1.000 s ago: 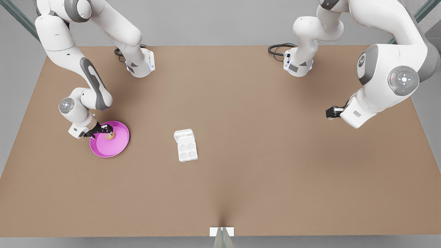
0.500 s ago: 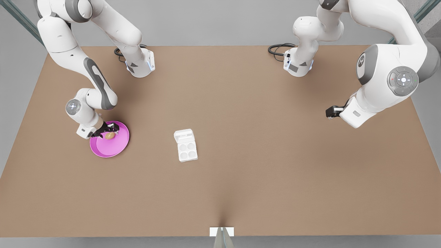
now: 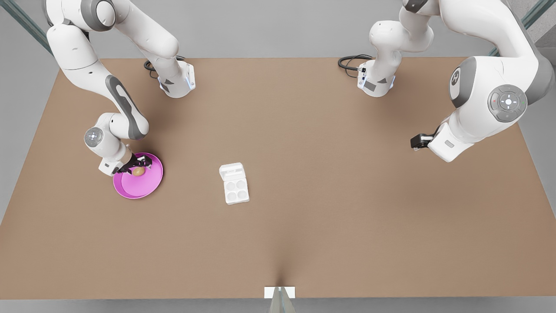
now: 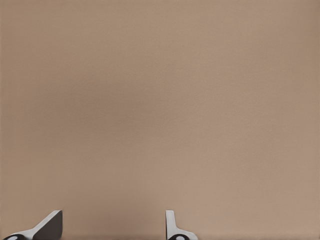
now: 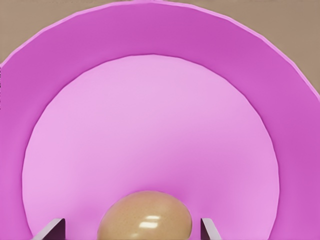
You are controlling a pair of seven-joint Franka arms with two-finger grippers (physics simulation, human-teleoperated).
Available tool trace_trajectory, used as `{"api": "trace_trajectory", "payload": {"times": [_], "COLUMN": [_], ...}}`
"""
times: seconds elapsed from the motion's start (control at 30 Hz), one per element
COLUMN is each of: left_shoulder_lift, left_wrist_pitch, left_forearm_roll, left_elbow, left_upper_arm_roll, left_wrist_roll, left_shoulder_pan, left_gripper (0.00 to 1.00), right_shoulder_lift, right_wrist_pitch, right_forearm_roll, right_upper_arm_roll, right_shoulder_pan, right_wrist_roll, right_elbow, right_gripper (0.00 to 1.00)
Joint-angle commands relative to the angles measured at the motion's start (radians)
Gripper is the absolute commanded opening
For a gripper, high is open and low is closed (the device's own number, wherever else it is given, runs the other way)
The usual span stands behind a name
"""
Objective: Pack egg into the box and close the box lid
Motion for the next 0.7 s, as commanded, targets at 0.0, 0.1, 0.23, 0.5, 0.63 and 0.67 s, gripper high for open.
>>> {"api": "trace_trajectory", "payload": {"times": [0.0, 0.1, 0.23, 0.5, 0.63, 0.67], "left_shoulder_lift": [-0.001, -0.001, -0.001, -0.001, -0.001, -0.001], "left_wrist_pitch": [-0.001, -0.001, -0.001, -0.001, -0.001, -0.001], "left_forearm_roll": [0.001, 0.001, 0.001, 0.001, 0.001, 0.001], "left_elbow": [0.000, 0.000, 0.000, 0.000, 0.000, 0.000], "left_upper_arm_roll": [0.000, 0.000, 0.000, 0.000, 0.000, 0.000], "left_wrist_roll": [0.000, 0.000, 0.000, 0.000, 0.000, 0.000], "left_shoulder_pan": [0.000, 0.002, 0.000, 0.000, 0.002, 0.000], "left_gripper": [1.00, 1.00, 1.00, 1.00, 1.00, 1.00], "right_shoulder_lift": [0.000, 0.000, -0.001, -0.009, -0.014, -0.014], "right_wrist_pitch": [-0.001, -0.001, -0.001, -0.003, -0.056, -0.058], "right_forearm_roll": [0.005, 0.006, 0.006, 0.005, 0.006, 0.006], "right_upper_arm_roll": [0.001, 0.001, 0.001, 0.005, 0.079, 0.127], "right_shoulder_pan": [0.001, 0.002, 0.001, 0.018, 0.008, 0.005], "right_wrist_roll": [-0.003, 0.009, 0.012, 0.035, 0.056, 0.056], "right_elbow": [0.000, 0.000, 0.002, 0.008, 0.068, 0.119], "right_gripper": [1.00, 0.76, 0.59, 0.50, 0.50, 0.51]}}
